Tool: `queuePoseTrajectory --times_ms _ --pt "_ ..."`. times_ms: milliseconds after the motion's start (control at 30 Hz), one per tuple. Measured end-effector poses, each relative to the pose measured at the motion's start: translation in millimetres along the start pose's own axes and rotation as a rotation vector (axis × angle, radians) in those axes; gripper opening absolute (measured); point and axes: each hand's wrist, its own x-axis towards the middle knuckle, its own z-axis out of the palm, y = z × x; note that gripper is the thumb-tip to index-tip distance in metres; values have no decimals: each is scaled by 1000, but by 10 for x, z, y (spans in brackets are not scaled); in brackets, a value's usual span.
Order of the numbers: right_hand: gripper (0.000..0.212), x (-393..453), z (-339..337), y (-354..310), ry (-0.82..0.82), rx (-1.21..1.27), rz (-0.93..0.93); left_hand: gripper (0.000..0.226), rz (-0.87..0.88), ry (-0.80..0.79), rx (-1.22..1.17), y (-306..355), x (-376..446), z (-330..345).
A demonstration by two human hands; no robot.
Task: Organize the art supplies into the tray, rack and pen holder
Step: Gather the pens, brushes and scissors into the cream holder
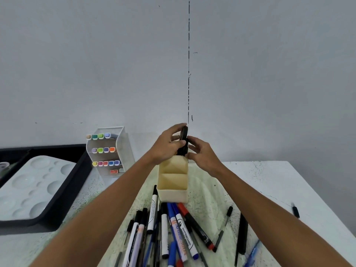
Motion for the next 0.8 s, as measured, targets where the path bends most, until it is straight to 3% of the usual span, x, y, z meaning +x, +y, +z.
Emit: queuePoseTrajectory --times_ms 167,400,800 --pt "56 -18 7 -18 5 24 32 50 -85 -4 -53 85 26 -49" --pt "68 -27 94 77 67 -26 140 25 -219 145 -37 -9 -28 11" --pt "67 -54 153 128 102 -130 133 26 -195 148 19 -26 -135 51"
